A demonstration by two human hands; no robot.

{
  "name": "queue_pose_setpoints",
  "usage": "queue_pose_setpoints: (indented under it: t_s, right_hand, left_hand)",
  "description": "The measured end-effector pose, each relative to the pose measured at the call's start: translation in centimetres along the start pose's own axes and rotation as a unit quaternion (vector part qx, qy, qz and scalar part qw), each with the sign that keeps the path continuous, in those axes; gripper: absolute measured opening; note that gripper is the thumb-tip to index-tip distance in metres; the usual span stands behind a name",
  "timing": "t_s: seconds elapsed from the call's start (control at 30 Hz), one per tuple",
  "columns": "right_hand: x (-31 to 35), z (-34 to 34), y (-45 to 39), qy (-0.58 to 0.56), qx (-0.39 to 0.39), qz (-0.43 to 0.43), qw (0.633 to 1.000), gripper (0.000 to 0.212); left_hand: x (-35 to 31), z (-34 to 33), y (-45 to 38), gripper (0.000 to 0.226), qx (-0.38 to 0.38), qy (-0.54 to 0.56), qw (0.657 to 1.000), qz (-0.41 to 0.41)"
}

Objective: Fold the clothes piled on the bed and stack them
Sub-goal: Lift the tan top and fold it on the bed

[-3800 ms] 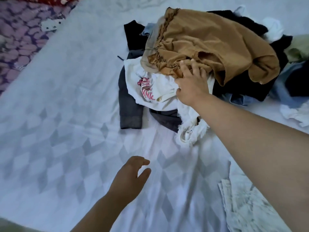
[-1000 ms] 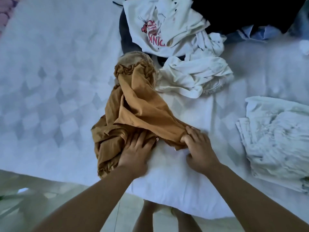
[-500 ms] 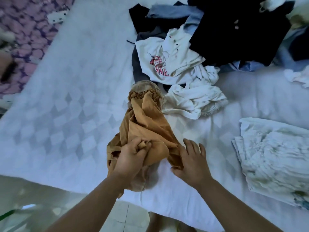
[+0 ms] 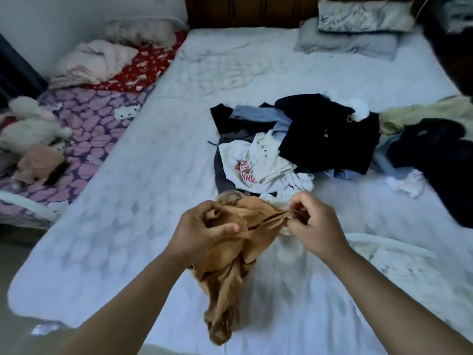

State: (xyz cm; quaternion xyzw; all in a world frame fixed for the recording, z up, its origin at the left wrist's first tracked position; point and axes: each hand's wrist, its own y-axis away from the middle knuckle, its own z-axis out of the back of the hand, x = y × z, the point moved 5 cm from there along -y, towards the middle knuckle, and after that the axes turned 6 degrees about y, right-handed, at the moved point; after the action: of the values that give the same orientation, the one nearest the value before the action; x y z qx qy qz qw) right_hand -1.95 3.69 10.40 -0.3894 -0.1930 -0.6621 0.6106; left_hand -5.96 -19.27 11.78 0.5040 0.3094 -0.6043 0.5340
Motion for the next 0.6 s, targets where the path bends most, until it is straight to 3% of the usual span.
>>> queue_pose_setpoints:
  t_s: [0.13,0.3,0.47,0.6]
  right_hand:
    - [4.3,4.8,-2.3,0.087,-0.073,0.077,0.991,0.015]
    - [9.3,9.1,-3.0,0.067,-0.098,0.106,0.987,0.019]
    - [15.1,13.1,-2.7,0.021,-0.136,0.078,0.987,0.008]
    - [19.6,15.9,-1.7,0.056,-0.134,0.093,0.985,0.013]
  left_hand:
    - [-5.5,1.7,-0.2,0.017,0.000,-0.020,0.997,-0.068]
    - [-11.8,4.3,0.3,0.019,-0.043,-0.102,0.976,-0.189]
    - [-16.9,6.5,2.3,0.030,-0.080,-0.011,0.966,-0.247]
    - [-19.9,7.1,4.4,0.026,-0.070,-0.025,0.954,-0.290]
